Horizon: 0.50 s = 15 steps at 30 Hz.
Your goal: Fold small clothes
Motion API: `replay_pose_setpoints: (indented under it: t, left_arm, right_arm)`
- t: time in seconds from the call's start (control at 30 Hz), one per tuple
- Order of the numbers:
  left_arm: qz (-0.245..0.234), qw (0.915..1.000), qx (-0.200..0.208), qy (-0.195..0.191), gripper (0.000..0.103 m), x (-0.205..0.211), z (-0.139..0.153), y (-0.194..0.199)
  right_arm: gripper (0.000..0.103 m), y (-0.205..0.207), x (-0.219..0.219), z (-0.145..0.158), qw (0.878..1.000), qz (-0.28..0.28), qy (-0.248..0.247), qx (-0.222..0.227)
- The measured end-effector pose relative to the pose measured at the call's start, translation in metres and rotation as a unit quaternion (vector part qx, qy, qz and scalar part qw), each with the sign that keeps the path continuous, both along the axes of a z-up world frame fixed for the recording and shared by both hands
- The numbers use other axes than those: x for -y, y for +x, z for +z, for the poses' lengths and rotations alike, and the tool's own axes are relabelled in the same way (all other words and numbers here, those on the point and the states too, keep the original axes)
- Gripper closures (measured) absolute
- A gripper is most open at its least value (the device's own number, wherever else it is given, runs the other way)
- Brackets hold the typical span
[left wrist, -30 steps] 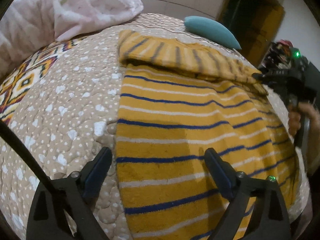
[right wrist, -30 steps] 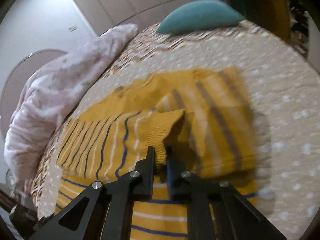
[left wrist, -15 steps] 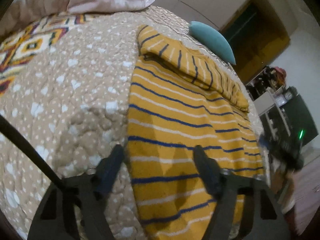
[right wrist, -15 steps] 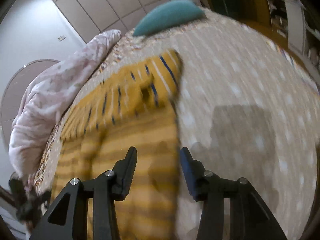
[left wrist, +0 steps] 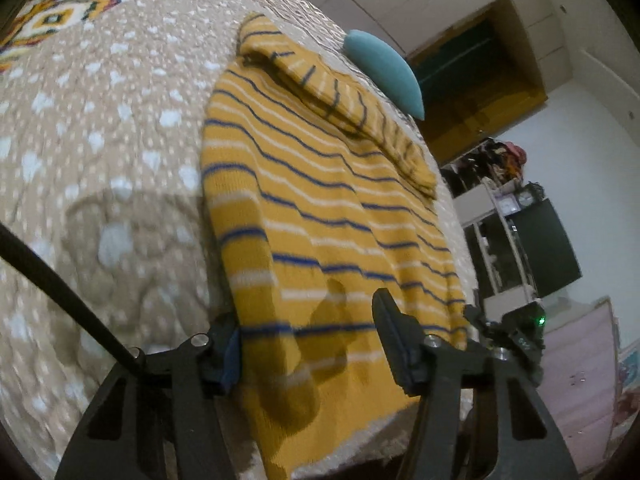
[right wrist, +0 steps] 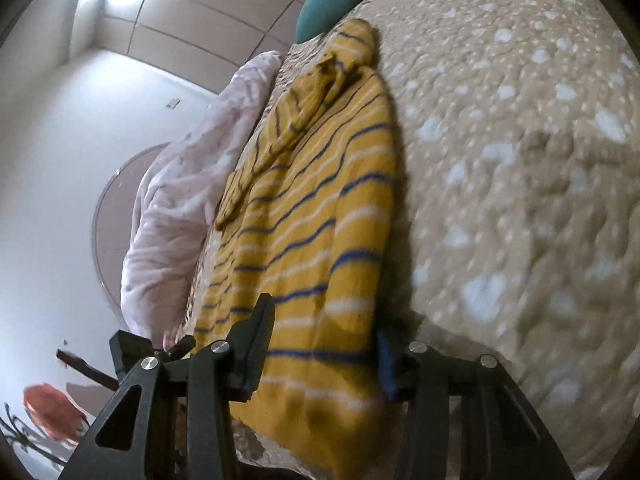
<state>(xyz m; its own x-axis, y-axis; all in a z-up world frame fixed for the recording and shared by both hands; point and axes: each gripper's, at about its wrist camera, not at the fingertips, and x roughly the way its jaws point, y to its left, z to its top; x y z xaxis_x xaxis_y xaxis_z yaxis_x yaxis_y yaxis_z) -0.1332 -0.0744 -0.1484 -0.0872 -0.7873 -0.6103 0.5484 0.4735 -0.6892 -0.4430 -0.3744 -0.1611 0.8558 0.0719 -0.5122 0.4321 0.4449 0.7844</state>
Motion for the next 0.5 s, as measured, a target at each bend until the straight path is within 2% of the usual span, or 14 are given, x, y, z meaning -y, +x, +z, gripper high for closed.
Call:
replay_pose_setpoints:
  t: [0.1,0.23,0.3,0.33,0.37,0.43,0.47,0.5]
  left_arm:
    - [-0.001,0.9997,-0.023,-0.01,0.046,-0.005,-0.003,-0.004]
    - [0.001,0.9998,-0.017,-0.011,0.046,-0.007,-0.008,-0.013]
    - [0.006,1.0,-0.005,-0.005,0.046,-0.005,-0.006,-0.017]
    - [0.009,1.0,0.0,0.0,0.046,-0.004,-0.005,-0.018]
    - [0.013,0.9998,0.008,0.011,0.05,-0.002,-0.004,-0.02]
    - [0.025,0.9971,0.042,0.058,0.083,0.003,0.0,-0.019]
    - [0.027,0.9953,0.056,0.075,0.095,0.003,0.001,-0.018]
    - [0.03,0.9951,0.059,0.074,0.095,0.001,0.005,-0.014]
  right_arm:
    - [0.053,-0.002,-0.011,-0.001,1.0,0.0,0.002,0.007]
    - [0.055,-0.004,-0.024,-0.002,1.0,-0.003,-0.01,-0.003]
    - [0.06,-0.002,-0.032,-0.003,1.0,-0.006,-0.019,-0.014]
    - [0.067,-0.003,-0.035,-0.003,0.999,-0.009,-0.026,-0.024]
    - [0.079,-0.002,-0.037,-0.004,0.998,-0.018,-0.035,-0.04]
    - [0.091,-0.001,-0.038,-0.004,0.996,-0.035,-0.041,-0.064]
    - [0.092,-0.005,-0.036,-0.004,0.997,-0.039,-0.034,-0.064]
    - [0.093,-0.007,-0.034,-0.003,0.997,-0.04,-0.033,-0.065]
